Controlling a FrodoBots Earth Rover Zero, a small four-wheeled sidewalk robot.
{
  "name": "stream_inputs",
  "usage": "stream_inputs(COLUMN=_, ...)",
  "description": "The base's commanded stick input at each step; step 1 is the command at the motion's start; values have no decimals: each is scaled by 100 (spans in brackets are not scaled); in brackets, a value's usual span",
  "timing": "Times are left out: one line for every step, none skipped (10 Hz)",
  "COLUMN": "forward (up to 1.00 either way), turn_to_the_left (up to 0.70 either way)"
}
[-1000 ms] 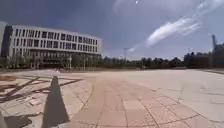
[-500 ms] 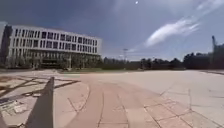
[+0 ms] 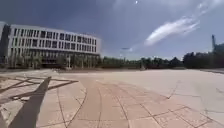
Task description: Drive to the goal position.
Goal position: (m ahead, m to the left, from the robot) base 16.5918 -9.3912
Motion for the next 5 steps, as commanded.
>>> stream_inputs(forward=70, turn_to_the_left=-1)
stream_inputs(forward=70, turn_to_the_left=-1)
stream_inputs(forward=70, turn_to_the_left=-1)
stream_inputs(forward=70, turn_to_the_left=-1)
stream_inputs(forward=70, turn_to_the_left=-1)
